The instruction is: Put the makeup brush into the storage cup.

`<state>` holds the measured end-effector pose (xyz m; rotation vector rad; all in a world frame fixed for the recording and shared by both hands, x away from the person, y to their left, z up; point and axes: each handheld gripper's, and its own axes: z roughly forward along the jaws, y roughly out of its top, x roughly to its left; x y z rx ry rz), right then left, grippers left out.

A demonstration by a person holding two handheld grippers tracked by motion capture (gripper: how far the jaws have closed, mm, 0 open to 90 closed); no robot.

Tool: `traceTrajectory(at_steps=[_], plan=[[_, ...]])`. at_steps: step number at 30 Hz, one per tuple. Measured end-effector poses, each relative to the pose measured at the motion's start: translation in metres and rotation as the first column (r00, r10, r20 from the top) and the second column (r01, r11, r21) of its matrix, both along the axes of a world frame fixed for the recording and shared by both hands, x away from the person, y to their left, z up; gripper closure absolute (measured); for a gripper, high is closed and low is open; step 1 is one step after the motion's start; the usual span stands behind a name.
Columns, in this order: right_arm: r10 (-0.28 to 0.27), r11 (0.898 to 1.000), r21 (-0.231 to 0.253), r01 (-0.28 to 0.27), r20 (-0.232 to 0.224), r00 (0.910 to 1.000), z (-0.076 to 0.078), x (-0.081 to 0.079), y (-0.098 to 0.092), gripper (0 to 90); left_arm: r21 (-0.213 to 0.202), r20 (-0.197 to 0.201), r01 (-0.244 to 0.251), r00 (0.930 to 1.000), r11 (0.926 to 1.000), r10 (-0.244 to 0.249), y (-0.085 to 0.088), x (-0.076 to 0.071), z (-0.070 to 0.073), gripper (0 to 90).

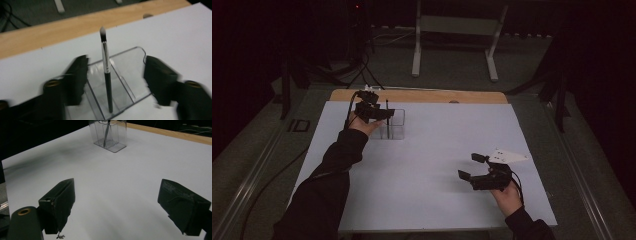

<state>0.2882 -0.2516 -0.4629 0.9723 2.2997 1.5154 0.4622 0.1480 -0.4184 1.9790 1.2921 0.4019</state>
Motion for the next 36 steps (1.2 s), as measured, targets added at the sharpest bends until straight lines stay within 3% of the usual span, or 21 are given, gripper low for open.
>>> traceTrajectory(at_steps=[3, 5, 9, 14, 23, 27, 36], plan=[[-0.003, 1.0, 0.002, 0.003, 0.001, 1.0, 0.0, 0.0, 0.0, 14.4, -0.002, -0.024, -0.003, 0.9997, 1.0, 0.003, 0.001, 0.0, 0.001, 21.2], [-0.005, 1.0, 0.003, 0.005, 0.001, 1.0, 0.0, 0.0, -0.001, 14.4, -0.012, -0.017, -0.006, 0.9998, 0.9999, 0.006, 0.002, -0.002, 0.003, 16.0], [-0.008, 1.0, 0.004, 0.008, 0.002, 1.0, 0.0, 0.0, -0.001, 14.2, -0.077, -0.023, 0.017, 0.9996, 0.9969, -0.018, 0.007, -0.005, 0.006, 3.0], [-0.012, 1.0, 0.022, 0.012, 0.005, 0.9999, 0.0, 0.0, -0.001, 14.0, -0.096, -0.017, 0.045, 0.9987, 0.9944, -0.047, 0.01, -0.01, 0.009, 0.6], [-0.02, 1.0, 0.013, 0.02, 0.005, 0.9998, 0.0, 0.0, -0.003, 14.0, -0.068, 0.034, 0.089, 0.9956, 0.9937, -0.087, 0.011, -0.02, 0.026, 0.6], [-0.022, 1.0, 0.01, 0.022, 0.006, 0.9997, 0.0, 0.0, -0.004, 14.0, -0.055, 0.063, 0.102, 0.9931, 0.9932, -0.099, 0.012, -0.029, 0.033, 0.6], [-0.023, 1.0, -0.005, 0.023, 0.002, 0.9997, 0.0, 0.0, -0.004, 14.1, -0.06, 0.079, 0.153, 0.9858, 0.9863, -0.149, 0.019, -0.052, 0.041, 0.7]])
